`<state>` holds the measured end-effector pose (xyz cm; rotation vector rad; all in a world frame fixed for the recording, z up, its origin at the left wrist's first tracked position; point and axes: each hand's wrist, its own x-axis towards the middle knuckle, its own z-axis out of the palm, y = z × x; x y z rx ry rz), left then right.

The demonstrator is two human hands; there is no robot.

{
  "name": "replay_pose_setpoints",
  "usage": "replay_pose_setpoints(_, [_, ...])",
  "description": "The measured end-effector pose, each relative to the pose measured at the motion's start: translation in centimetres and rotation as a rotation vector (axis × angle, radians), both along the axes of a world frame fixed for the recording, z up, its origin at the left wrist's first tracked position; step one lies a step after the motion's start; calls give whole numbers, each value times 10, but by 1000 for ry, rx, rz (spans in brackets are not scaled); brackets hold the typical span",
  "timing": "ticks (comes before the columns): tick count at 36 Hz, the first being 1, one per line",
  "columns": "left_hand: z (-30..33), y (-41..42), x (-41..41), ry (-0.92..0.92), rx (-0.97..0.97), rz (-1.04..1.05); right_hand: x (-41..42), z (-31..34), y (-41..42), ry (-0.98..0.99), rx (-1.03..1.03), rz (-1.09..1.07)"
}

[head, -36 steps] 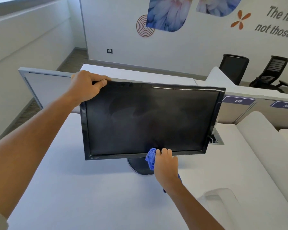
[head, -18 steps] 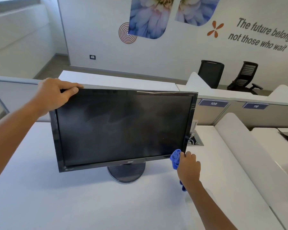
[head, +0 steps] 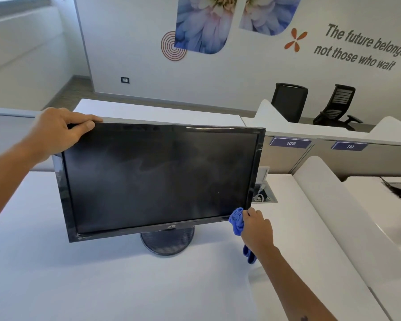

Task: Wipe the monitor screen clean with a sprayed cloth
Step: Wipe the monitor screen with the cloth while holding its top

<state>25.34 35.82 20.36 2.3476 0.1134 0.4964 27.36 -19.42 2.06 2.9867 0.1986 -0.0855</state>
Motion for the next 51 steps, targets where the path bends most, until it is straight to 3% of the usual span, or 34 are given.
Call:
replay_pose_setpoints(23, [5,-8,2,-17,18,12,10,9,4,147,219,-60])
replay_pose_setpoints(51, [6,-8,-5,-27,11,19,-55,-2,166,178,418,119])
